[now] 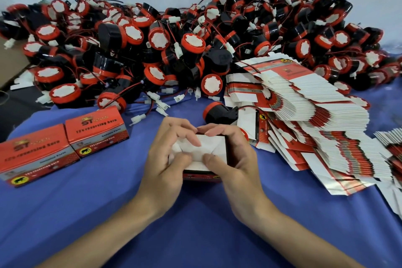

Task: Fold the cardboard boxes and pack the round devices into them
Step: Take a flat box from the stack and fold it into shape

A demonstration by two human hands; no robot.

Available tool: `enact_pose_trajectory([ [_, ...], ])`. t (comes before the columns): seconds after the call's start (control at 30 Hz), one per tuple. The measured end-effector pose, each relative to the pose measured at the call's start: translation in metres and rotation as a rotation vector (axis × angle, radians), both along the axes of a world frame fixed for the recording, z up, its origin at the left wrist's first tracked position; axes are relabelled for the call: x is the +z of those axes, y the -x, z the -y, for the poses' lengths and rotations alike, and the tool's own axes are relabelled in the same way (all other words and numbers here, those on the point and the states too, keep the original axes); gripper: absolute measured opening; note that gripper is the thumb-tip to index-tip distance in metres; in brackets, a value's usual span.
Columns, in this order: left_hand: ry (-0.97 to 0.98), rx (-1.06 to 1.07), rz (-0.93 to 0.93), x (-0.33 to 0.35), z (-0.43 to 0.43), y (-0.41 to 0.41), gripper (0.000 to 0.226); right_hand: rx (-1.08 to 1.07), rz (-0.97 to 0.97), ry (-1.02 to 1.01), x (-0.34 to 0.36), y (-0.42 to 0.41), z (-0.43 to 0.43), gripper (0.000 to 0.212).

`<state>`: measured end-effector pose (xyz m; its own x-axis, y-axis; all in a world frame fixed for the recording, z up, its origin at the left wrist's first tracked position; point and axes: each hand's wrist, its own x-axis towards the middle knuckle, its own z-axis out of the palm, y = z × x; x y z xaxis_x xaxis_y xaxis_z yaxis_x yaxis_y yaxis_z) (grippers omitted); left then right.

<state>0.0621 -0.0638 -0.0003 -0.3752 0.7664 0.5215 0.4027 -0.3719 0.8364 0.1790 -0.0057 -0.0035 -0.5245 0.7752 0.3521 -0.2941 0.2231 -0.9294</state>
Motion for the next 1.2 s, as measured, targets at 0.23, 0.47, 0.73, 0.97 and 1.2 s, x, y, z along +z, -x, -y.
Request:
enact_pose_trajectory([
  [0.23,-0.185,0.187,-0.804,0.006,0.003,0.020,0.031,0.092,0.091,-0.192,0.003,-0.008,-0.003,0.018],
  [0.47,-0.107,0.216,-0.952,0.015,0.005,0.024,0.041,0.198,0.389,-0.488,0.010,-0.022,-0.021,0.047],
  [0.73,0.021,0.196,-0.893,0.016,0.003,0.019,0.028,0.084,0.366,-0.659,0.001,-0.020,-0.024,0.058],
  [0.97,0.083,0.235,-0.870,0.026,0.007,0.017,0.022,0.041,0.342,-0.794,-0.008,-0.015,-0.023,0.068],
  [1.2,-0.001,0.063,-0.720,0.012,0.003,0.028,0.028,-0.059,0.346,-0.718,-0.010,-0.016,-0.021,0.078],
])
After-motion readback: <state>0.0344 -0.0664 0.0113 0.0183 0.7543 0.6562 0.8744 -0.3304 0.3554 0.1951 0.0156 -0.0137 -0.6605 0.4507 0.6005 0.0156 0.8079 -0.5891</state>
